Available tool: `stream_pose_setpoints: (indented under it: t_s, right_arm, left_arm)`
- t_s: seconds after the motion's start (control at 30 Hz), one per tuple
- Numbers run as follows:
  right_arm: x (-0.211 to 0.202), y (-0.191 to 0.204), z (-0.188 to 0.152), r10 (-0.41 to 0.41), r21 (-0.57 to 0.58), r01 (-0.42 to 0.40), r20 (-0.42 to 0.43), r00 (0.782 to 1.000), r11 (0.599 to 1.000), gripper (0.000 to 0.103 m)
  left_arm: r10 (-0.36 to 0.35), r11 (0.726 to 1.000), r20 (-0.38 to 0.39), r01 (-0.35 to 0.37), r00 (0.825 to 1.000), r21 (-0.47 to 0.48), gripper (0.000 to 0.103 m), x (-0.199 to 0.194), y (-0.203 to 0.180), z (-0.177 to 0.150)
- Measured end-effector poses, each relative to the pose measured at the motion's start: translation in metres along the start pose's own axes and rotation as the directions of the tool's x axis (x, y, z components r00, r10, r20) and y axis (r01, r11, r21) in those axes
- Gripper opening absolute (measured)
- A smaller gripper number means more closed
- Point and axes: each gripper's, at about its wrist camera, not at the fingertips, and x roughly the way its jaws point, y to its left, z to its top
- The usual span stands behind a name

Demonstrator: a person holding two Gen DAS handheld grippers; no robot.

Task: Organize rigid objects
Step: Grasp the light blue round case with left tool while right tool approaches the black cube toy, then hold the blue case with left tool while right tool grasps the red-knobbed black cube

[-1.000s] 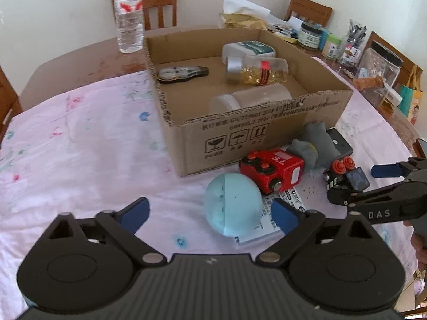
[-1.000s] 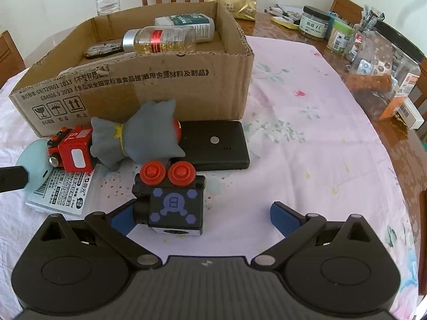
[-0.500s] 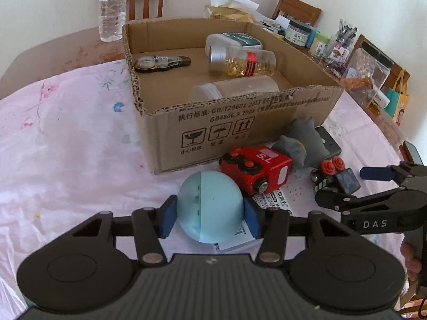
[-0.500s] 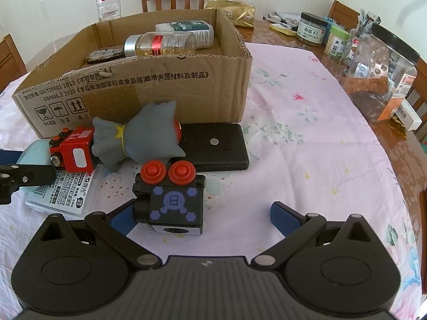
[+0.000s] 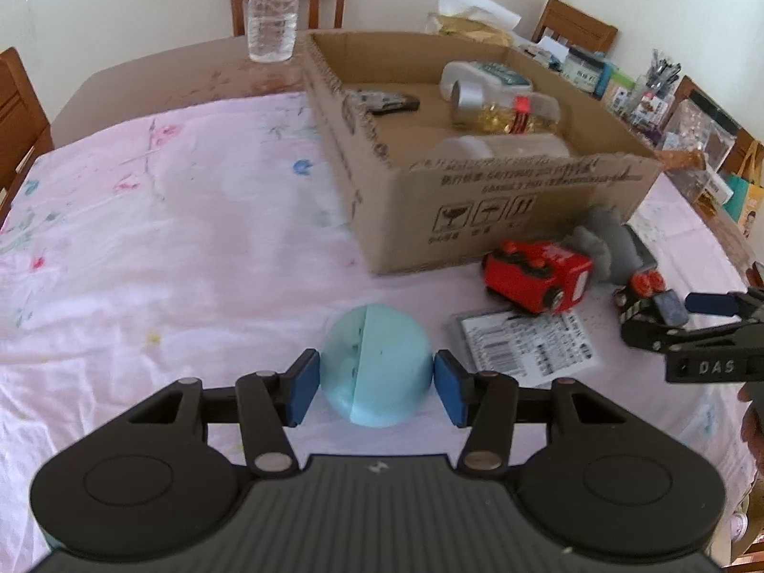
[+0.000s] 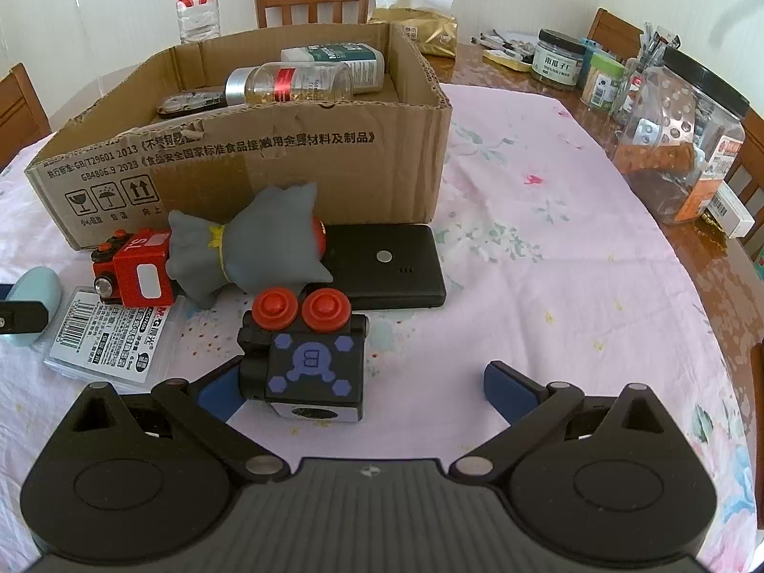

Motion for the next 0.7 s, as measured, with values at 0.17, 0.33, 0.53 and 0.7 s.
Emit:
stream_pose_setpoints:
  t_s: [0.17, 0.33, 0.53, 0.7]
  right_arm:
    - [-0.001, -0.001, -0.001, 0.001, 0.0, -0.001, 0.004, 1.0, 1.0, 0.103]
    - [-0.003, 0.001, -0.004, -0.012, 0.014, 0.011, 0.012, 1.0, 1.0, 0.103]
    - [-0.004, 0.004, -0.006, -0.018, 0.024, 0.017, 0.028, 0.999, 1.0, 0.103]
    - [-0.003, 0.004, -0.006, -0.005, 0.011, 0.004, 0.039, 0.999, 1.0, 0.103]
  left_arm:
    - [0.04, 0.999, 0.016, -0.04, 0.999, 0.031, 0.053, 0.002, -0.007, -0.002]
    - [0.071, 0.996, 0.02, -0.072, 0.997, 0.053, 0.079, 0.009, -0.015, -0.004]
    - [0.107, 0.993, 0.013, -0.108, 0.994, 0.043, 0.102, 0.015, -0.013, -0.006]
    - [0.106, 0.993, 0.027, -0.107, 0.994, 0.04, 0.102, 0.016, -0.011, -0.008]
